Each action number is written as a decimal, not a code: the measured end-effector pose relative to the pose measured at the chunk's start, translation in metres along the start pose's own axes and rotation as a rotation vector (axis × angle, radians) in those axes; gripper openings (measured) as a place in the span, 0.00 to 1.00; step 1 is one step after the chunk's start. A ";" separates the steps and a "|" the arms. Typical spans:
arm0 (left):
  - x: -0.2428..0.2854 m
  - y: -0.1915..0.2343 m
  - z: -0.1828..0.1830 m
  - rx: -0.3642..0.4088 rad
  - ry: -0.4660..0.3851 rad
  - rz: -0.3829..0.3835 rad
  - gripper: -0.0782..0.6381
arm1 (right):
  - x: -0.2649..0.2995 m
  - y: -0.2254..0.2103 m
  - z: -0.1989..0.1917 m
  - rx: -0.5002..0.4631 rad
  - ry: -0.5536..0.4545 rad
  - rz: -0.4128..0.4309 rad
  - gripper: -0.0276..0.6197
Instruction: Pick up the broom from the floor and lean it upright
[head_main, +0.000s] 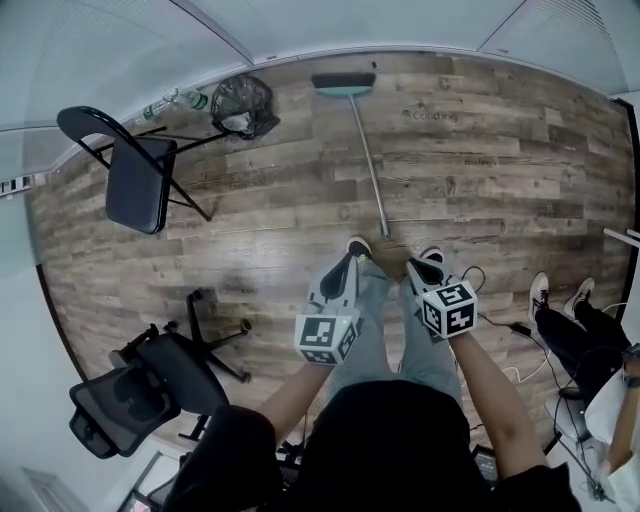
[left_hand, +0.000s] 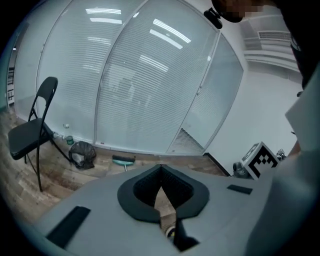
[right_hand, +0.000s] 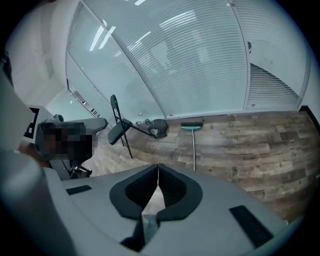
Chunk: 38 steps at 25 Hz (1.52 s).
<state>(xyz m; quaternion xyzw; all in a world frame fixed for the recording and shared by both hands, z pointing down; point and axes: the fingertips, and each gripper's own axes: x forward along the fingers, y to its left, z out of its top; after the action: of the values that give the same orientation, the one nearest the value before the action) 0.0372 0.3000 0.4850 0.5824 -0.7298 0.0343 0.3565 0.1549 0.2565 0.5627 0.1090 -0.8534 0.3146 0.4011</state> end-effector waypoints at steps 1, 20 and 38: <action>0.013 0.008 -0.013 -0.012 0.018 0.012 0.13 | 0.018 -0.011 -0.010 0.005 0.023 0.011 0.07; 0.228 0.144 -0.306 -0.031 0.152 0.149 0.13 | 0.351 -0.191 -0.260 0.138 0.298 0.091 0.09; 0.327 0.226 -0.462 -0.036 0.168 0.077 0.13 | 0.487 -0.284 -0.422 0.064 0.386 -0.223 0.23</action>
<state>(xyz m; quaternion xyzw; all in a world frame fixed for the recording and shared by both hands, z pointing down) 0.0400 0.3169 1.0944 0.5423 -0.7197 0.0837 0.4253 0.2205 0.3318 1.2601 0.1530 -0.7330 0.3105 0.5855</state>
